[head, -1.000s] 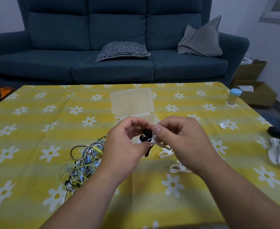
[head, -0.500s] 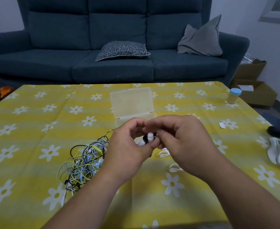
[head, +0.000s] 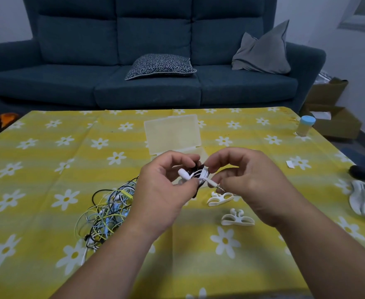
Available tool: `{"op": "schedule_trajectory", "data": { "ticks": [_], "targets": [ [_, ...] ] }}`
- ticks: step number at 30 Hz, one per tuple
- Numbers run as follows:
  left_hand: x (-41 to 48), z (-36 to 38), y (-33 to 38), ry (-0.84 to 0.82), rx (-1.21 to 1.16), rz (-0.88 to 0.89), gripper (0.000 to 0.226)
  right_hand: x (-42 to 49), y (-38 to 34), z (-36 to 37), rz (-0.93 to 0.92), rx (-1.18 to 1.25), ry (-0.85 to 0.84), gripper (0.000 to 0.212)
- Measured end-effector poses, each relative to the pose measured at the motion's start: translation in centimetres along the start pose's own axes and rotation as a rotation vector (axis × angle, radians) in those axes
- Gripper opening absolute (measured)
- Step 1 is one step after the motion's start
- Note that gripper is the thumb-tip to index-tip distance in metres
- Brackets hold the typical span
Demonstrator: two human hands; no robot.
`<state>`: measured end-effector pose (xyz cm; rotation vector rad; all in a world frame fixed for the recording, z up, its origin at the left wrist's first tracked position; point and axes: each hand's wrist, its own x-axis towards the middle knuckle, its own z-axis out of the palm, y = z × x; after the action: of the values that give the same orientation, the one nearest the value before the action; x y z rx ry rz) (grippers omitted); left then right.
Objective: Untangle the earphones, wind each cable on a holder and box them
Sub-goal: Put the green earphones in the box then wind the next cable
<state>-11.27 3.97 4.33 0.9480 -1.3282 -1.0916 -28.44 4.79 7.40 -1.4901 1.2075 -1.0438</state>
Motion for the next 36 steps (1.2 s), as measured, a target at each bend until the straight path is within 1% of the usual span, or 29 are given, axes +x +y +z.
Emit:
{"op": "schedule_trajectory", "data": {
  "ticks": [3, 6, 9, 13, 16, 18, 19, 21, 23, 25, 26, 27, 28, 30, 31, 33, 36],
  "targets": [
    [0.0, -0.2, 0.1, 0.011, -0.008, 0.013, 0.026, -0.1, -0.1, -0.6, -0.012, 0.009, -0.065, 0.037],
    [0.0, -0.3, 0.1, 0.006, 0.011, 0.024, 0.020, -0.1, -0.3, -0.5, -0.044, 0.005, -0.082, 0.030],
    [-0.1, -0.2, 0.2, -0.009, 0.051, 0.025, 0.024, 0.0, -0.4, 0.1, -0.111, -0.065, -0.082, 0.022],
    [-0.1, 0.2, 0.3, -0.037, 0.109, 0.037, 0.024, 0.0, -0.4, 0.4, -0.102, -0.029, 0.036, 0.014],
    [-0.3, 0.4, 0.2, -0.065, 0.107, 0.036, 0.023, 0.1, -0.3, 0.8, -0.104, -0.040, 0.076, 0.011],
    [-0.4, 0.4, 0.3, -0.079, 0.079, 0.022, 0.025, 0.2, -0.3, 1.2, -0.115, -0.061, 0.101, 0.013],
    [-0.4, 0.5, 0.4, -0.077, 0.069, 0.014, 0.029, 0.2, -0.2, 1.4, -0.114, -0.060, 0.124, 0.015],
    [-0.4, 0.5, 0.5, -0.061, 0.040, -0.003, 0.040, 0.2, 0.1, 1.9, -0.105, -0.073, 0.196, 0.021],
    [-0.5, 0.6, 0.6, -0.049, 0.020, -0.001, 0.045, 0.4, 0.5, 2.2, -0.092, -0.159, 0.290, 0.026],
    [-0.5, 0.6, 0.5, -0.035, 0.014, 0.021, 0.044, 0.4, 0.7, 2.6, -0.034, -0.271, 0.358, 0.033],
    [-0.5, 0.6, 0.5, -0.029, 0.011, 0.035, 0.042, 0.4, 0.7, 2.7, 0.028, -0.276, 0.357, 0.038],
    [-0.4, 0.5, 0.5, -0.026, 0.015, 0.051, 0.041, 0.3, 0.6, 2.7, 0.101, -0.203, 0.314, 0.040],
    [-0.4, 0.5, 0.5, -0.028, 0.025, 0.067, 0.040, 0.3, 0.5, 2.8, 0.165, -0.059, 0.234, 0.039],
    [-0.5, 0.5, 0.6, -0.052, 0.035, 0.092, 0.039, 0.0, 0.3, 3.1, 0.237, 0.260, 0.071, 0.027],
    [-0.6, 0.6, 0.6, -0.067, 0.043, 0.101, 0.039, -0.1, 0.2, 3.1, 0.242, 0.335, 0.041, 0.023],
    [-0.7, 0.7, 0.6, -0.085, 0.067, 0.110, 0.040, -0.2, 0.2, 3.0, 0.232, 0.353, 0.048, 0.021],
    [-0.6, 0.6, 0.4, -0.117, 0.065, 0.090, 0.037, 0.0, 0.4, 2.9, 0.231, 0.314, 0.093, 0.021]
  ]
}}
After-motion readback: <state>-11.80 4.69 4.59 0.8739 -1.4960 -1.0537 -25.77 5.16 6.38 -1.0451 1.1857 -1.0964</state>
